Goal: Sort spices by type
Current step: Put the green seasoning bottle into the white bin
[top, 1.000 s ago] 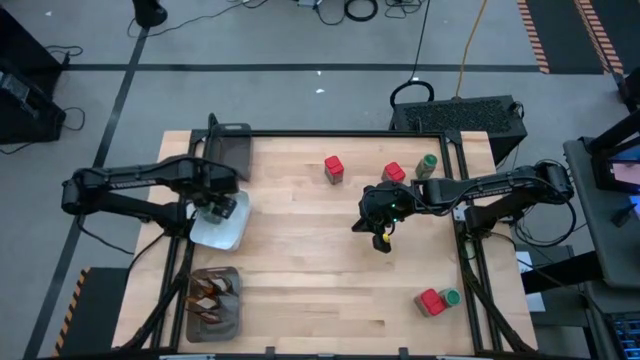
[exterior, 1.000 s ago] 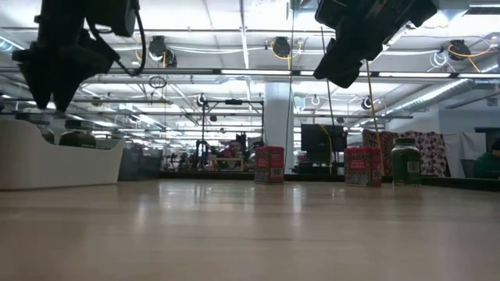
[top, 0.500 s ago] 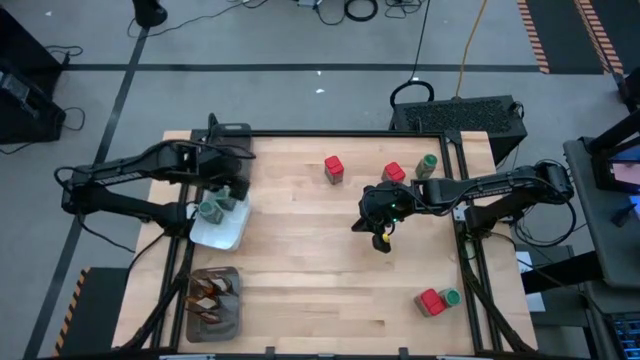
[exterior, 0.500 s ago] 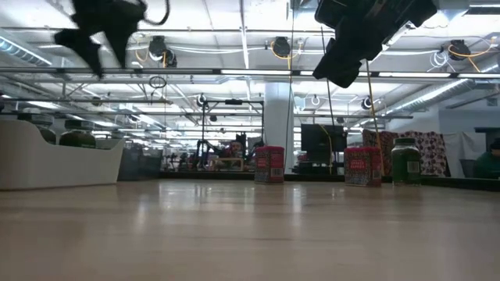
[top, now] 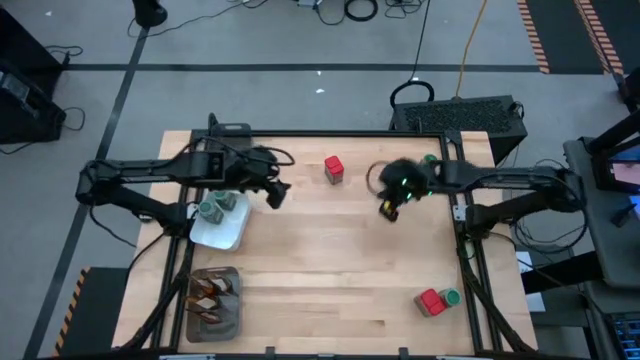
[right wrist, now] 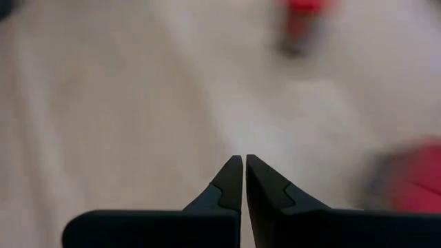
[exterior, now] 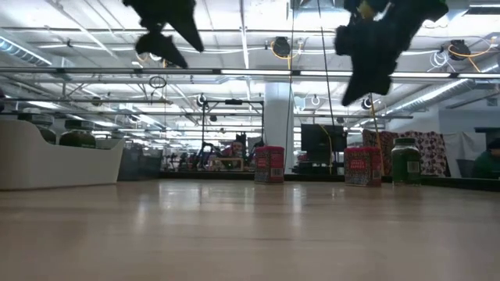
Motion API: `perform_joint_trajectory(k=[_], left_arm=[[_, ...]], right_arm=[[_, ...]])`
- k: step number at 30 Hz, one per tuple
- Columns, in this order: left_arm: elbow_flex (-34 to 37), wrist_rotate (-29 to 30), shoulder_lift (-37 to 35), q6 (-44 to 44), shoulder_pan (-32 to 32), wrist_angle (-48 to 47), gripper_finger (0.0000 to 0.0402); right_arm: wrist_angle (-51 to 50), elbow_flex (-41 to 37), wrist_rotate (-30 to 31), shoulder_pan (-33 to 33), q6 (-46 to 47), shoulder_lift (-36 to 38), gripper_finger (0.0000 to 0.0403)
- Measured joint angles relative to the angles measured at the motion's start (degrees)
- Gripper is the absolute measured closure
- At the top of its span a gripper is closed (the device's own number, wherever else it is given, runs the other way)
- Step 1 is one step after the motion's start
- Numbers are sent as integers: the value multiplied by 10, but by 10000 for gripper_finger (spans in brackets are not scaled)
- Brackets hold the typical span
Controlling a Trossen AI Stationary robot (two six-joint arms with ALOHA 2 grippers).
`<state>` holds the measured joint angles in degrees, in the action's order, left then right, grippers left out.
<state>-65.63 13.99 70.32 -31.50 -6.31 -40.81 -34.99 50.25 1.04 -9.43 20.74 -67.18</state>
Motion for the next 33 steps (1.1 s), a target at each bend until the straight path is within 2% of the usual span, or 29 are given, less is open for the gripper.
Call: perform_joint_trajectory(k=[3,9,14,17,22,26,30,33], left_arm=[[0,-18,30,36,0,30,104],[0,-64,75,66,-2,75,104],[0,-92,91,68,-5,94,104],[0,-105,92,64,-8,103,104],[0,-110,92,49,-8,105,104],[0,-110,92,39,-8,105,104],[0,-110,92,33,-8,106,104],[0,-110,92,22,-8,106,104]], right_arm=[[-66,0,39,-66,10,41,403],[-133,0,36,-209,8,88,397],[-158,0,34,-348,-4,76,373],[-157,0,18,-407,-24,55,338],[-155,0,23,-466,-53,28,252],[-145,0,27,-476,-68,9,189],[-142,0,52,-467,-64,-13,147],[-147,0,66,-460,-57,-32,132]])
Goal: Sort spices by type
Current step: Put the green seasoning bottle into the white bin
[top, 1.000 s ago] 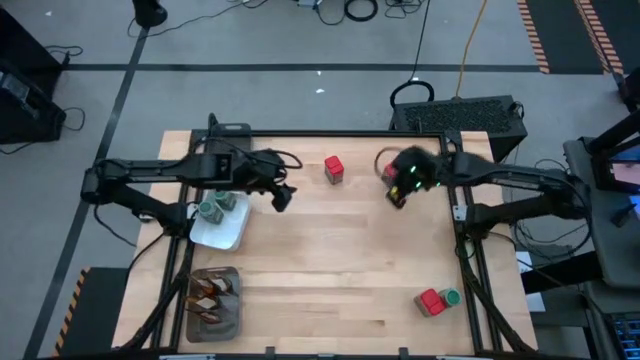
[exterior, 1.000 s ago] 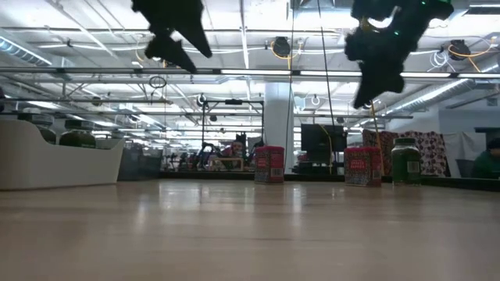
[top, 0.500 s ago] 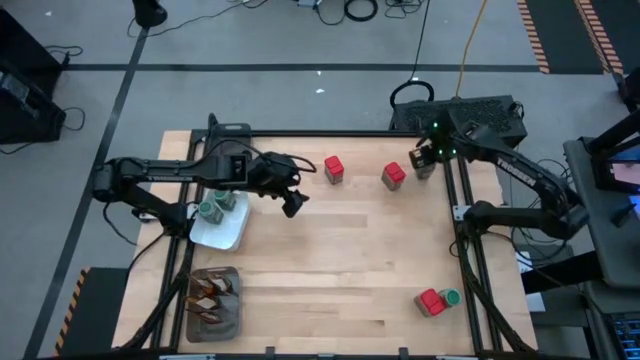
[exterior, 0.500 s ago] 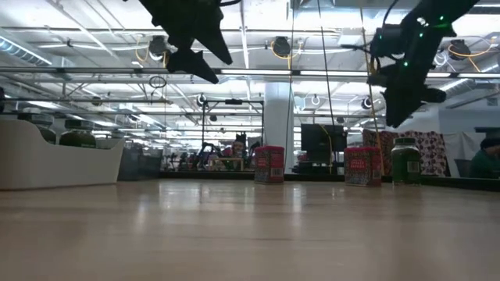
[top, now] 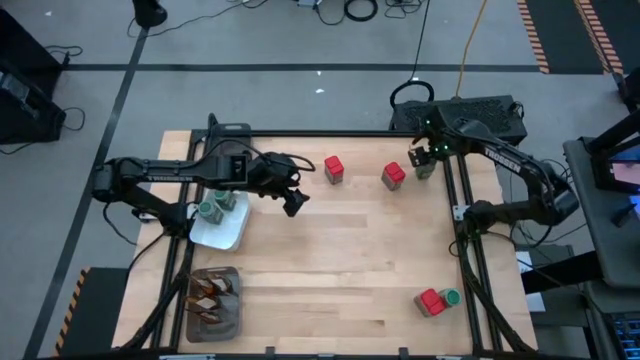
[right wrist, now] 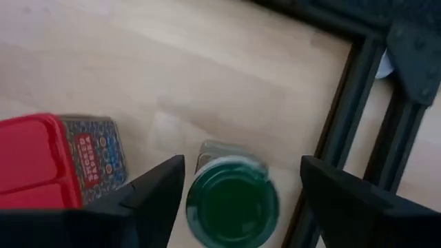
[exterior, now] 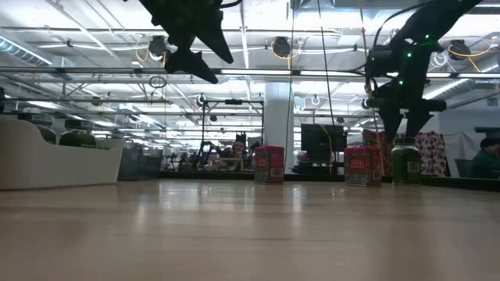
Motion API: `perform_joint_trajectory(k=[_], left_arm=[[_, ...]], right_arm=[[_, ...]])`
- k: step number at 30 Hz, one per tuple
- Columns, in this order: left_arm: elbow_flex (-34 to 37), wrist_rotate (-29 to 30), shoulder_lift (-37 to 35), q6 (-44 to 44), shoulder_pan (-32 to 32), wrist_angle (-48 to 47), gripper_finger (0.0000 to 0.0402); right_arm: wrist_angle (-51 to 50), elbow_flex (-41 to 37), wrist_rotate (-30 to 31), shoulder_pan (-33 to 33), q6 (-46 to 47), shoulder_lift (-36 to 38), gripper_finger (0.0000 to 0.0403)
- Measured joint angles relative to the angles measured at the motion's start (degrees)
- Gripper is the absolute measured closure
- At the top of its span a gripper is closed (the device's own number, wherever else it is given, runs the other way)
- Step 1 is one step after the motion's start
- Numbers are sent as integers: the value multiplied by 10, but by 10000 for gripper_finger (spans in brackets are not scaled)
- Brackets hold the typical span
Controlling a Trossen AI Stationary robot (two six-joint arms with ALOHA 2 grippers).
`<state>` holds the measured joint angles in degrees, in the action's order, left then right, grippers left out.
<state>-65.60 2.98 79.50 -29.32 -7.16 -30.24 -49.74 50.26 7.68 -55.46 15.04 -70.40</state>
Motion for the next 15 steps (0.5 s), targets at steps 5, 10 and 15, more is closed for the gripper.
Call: perform_joint_trajectory(k=[5,10,15], left_arm=[[0,0,0,-3,1,0,104],[0,0,0,-3,1,0,104],[0,0,0,-3,1,2,104]], right_arm=[[-14,0,0,1,16,-26,129],[-12,0,0,1,19,-47,138],[-10,0,-1,0,23,-68,144]])
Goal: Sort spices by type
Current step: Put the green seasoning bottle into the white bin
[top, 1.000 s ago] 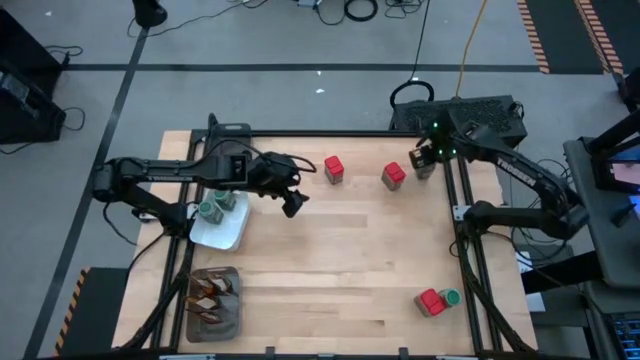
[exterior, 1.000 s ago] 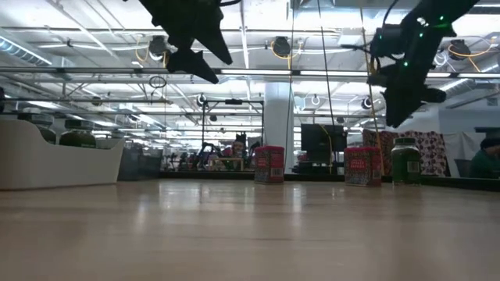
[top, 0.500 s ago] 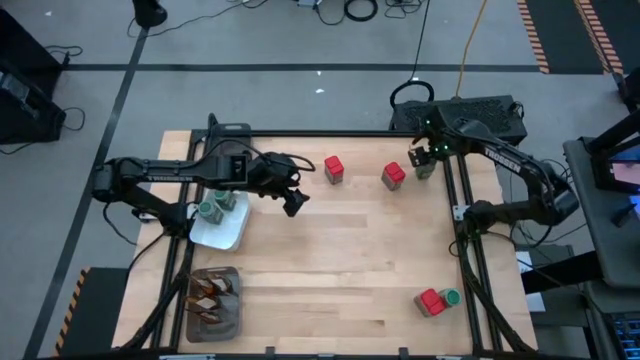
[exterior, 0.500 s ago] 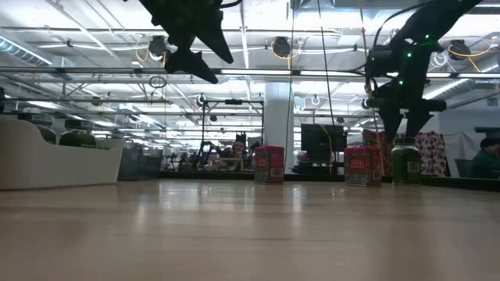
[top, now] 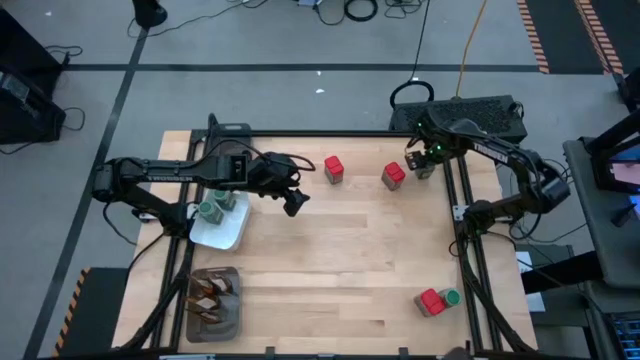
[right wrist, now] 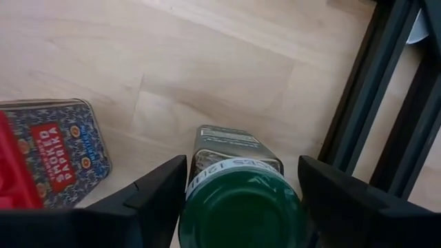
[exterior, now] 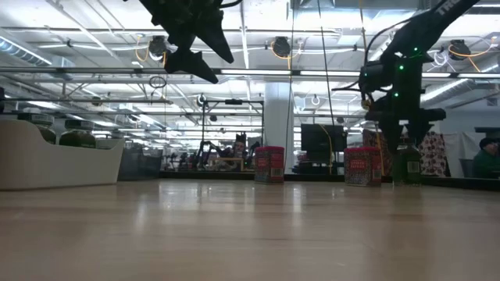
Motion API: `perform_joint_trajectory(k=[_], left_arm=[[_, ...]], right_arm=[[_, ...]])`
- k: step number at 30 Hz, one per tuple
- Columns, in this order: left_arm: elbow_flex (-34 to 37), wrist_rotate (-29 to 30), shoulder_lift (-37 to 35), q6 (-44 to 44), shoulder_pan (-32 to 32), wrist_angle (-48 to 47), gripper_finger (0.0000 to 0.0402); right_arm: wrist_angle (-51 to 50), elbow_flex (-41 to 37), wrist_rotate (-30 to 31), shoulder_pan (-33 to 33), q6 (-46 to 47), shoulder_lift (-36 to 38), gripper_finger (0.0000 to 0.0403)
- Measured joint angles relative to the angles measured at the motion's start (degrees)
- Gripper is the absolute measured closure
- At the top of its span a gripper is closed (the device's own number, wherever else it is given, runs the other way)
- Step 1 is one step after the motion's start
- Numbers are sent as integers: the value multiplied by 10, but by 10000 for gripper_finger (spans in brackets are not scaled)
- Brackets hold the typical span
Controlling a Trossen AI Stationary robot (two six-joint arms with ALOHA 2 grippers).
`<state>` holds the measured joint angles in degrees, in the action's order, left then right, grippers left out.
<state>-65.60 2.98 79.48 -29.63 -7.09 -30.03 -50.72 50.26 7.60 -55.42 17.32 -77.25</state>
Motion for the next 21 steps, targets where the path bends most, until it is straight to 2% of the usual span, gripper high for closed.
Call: perform_joint_trajectory(k=[9,12,16,21], left_arm=[[0,0,0,0,0,0,104],[0,0,0,1,0,0,104],[0,0,0,1,0,0,104],[0,-1,0,1,0,0,104]], right_arm=[[-6,0,-4,0,5,-27,153],[-7,0,-4,0,5,-27,179],[-9,2,-7,0,4,-26,234],[-17,0,-30,0,-19,-19,235]])
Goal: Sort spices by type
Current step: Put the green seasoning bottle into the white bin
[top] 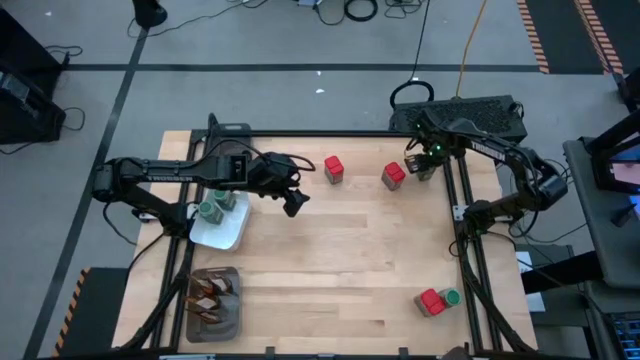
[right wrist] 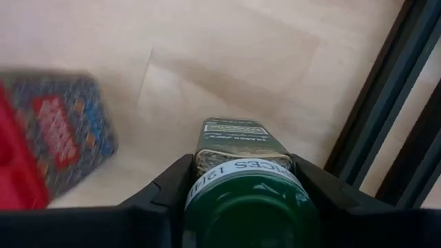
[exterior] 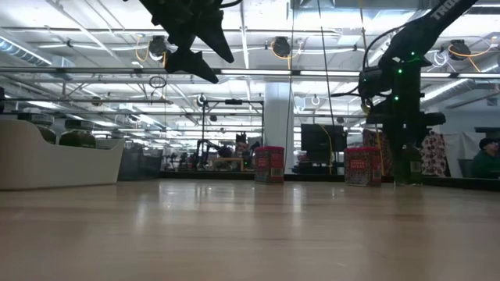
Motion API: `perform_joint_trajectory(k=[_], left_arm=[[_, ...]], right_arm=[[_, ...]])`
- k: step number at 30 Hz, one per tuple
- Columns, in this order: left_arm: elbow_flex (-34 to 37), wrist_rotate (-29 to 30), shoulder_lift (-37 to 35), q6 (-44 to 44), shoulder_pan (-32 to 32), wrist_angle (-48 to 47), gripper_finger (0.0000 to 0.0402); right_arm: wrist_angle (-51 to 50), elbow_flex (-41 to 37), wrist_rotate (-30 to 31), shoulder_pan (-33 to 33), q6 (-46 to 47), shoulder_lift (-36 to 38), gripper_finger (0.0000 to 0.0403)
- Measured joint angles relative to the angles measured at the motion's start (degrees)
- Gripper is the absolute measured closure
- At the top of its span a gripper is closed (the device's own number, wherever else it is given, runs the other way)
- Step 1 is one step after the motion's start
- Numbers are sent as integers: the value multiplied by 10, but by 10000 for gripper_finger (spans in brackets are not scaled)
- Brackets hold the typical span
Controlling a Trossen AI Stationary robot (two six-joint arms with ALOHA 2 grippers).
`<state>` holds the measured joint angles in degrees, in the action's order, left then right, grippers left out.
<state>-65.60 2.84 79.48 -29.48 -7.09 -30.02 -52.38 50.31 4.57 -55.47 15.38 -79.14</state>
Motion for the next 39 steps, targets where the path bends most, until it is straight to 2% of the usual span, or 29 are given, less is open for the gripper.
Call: perform_joint_trajectory(k=[5,12,19,24,28,33,39], left_arm=[[0,-9,0,0,0,0,104],[0,-9,0,-1,0,0,104],[0,-12,0,-2,0,-23,104],[0,-13,-17,-2,0,-86,104],[0,-12,-36,-2,1,-140,104],[0,3,-61,-2,11,-206,104],[0,21,-84,-2,20,-253,104]], right_arm=[[-34,39,-5,1,-7,27,235],[-65,169,-4,30,5,55,235],[-37,297,-36,144,39,52,234],[15,325,-36,254,72,29,234],[56,325,-34,349,75,-13,233],[135,325,-35,458,46,-101,233],[186,324,-35,515,23,-206,232]])
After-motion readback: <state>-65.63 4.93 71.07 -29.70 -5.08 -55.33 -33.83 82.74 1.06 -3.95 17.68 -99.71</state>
